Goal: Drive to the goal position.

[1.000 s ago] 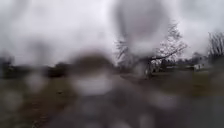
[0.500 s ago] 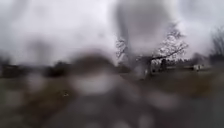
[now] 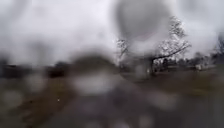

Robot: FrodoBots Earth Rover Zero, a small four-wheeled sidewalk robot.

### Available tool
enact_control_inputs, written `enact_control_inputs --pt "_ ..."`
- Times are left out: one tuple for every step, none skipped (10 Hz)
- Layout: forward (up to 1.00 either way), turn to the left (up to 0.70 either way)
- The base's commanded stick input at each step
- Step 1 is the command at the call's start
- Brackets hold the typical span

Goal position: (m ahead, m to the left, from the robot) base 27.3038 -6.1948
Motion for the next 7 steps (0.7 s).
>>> enact_control_inputs --pt "0.85 0.04" --pt "0.85 0.0" --pt "0.85 0.0" --pt "0.85 0.0" --pt "0.85 0.0" --pt "0.85 0.0" --pt "0.85 0.0"
